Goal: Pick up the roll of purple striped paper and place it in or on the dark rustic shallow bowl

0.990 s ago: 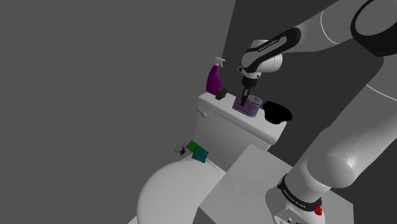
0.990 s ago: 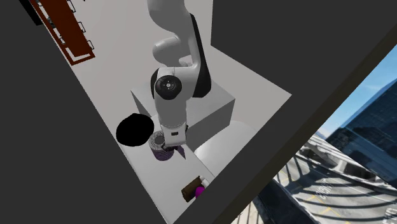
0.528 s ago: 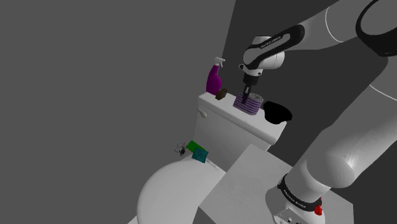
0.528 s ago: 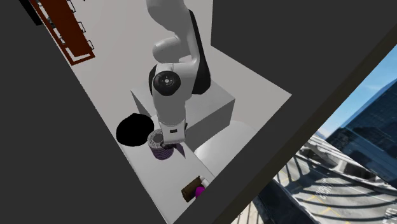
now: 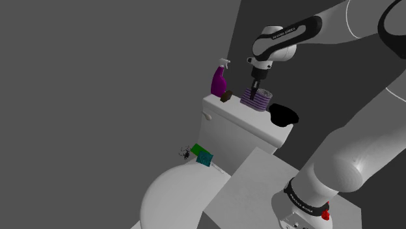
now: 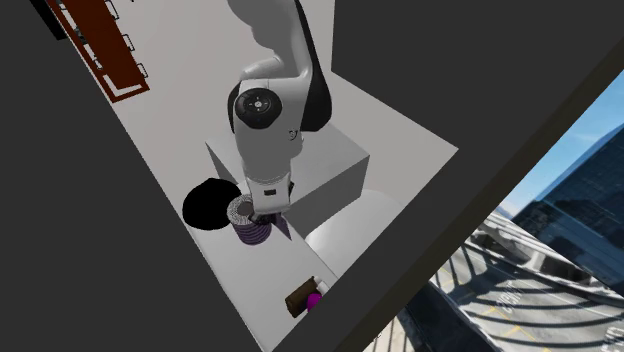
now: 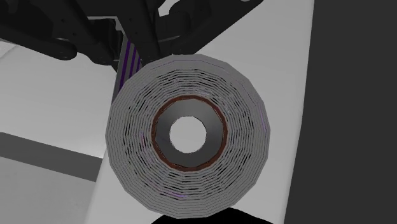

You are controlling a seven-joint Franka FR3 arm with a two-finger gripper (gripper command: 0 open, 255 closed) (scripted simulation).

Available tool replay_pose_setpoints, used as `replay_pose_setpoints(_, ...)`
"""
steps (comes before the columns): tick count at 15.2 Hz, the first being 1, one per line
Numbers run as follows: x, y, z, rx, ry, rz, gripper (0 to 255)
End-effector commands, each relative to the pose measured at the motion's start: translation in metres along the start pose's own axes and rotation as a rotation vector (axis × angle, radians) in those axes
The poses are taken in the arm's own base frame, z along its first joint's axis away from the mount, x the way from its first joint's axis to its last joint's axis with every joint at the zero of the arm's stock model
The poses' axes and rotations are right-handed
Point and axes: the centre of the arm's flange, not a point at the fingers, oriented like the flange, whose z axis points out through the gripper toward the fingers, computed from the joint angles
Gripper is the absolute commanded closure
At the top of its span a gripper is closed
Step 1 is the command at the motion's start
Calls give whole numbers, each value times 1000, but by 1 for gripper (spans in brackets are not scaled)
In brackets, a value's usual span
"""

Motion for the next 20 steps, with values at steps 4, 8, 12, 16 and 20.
replay_pose_setpoints(4,-1,-2,-26,0,0,0,255)
replay_pose_setpoints(8,-2,-2,-47,0,0,0,255)
replay_pose_setpoints(12,-3,-3,-68,0,0,0,255)
replay_pose_setpoints(16,-5,-3,-89,0,0,0,255)
replay_pose_setpoints(20,-6,-4,-110,0,0,0,255)
